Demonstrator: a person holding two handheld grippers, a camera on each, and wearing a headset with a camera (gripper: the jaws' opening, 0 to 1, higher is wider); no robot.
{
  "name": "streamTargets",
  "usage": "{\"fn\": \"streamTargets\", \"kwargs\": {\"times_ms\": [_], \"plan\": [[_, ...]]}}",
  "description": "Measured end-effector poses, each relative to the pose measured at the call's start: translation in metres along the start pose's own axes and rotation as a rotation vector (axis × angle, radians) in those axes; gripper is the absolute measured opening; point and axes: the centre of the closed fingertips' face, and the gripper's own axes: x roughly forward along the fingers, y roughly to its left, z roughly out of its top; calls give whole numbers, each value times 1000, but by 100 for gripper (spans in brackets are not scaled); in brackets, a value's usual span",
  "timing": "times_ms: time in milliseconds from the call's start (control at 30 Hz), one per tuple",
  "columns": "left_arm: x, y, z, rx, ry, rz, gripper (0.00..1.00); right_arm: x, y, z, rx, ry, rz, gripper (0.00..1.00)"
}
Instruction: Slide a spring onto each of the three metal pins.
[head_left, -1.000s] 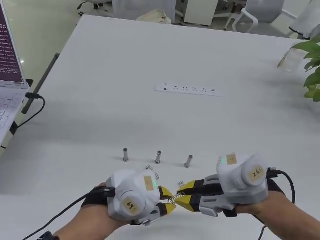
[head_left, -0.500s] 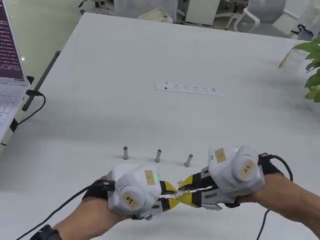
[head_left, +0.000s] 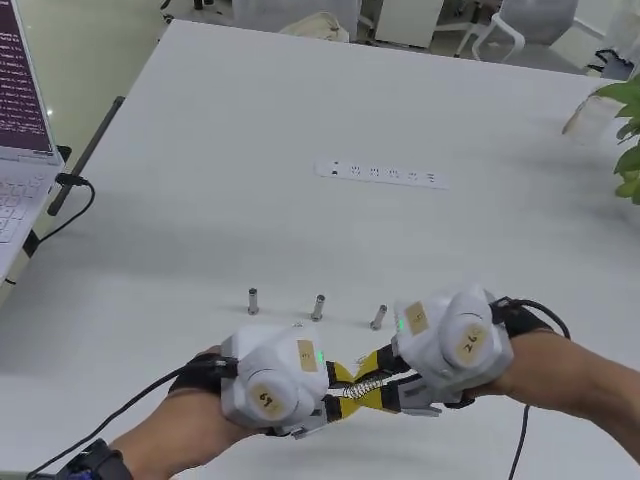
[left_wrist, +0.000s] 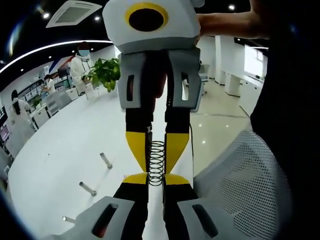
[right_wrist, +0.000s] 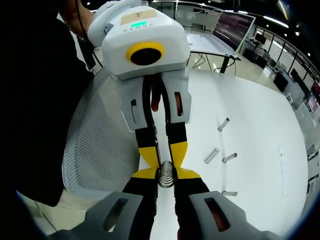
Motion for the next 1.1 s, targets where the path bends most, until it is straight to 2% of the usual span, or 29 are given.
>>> {"fn": "streamTargets", "kwargs": {"times_ms": [333,633,833,933,1100], "plan": [[2,0,-2,-1,5,-6,2,1,0,-2,-24,23,-9,9],[7,-6,-7,-18,22,-7,3,6,4,-7,-29,41,-2,8],[5,-9,-21,-40,50,5,5,5,5,-7,-16,33,-6,9],[3,-10,-25,-49,55,9,5,4,5,-8,-12,31,-7,9],[-3,-8,-35,-89,64,41,8,4,6,-12,7,28,-3,9]]}}
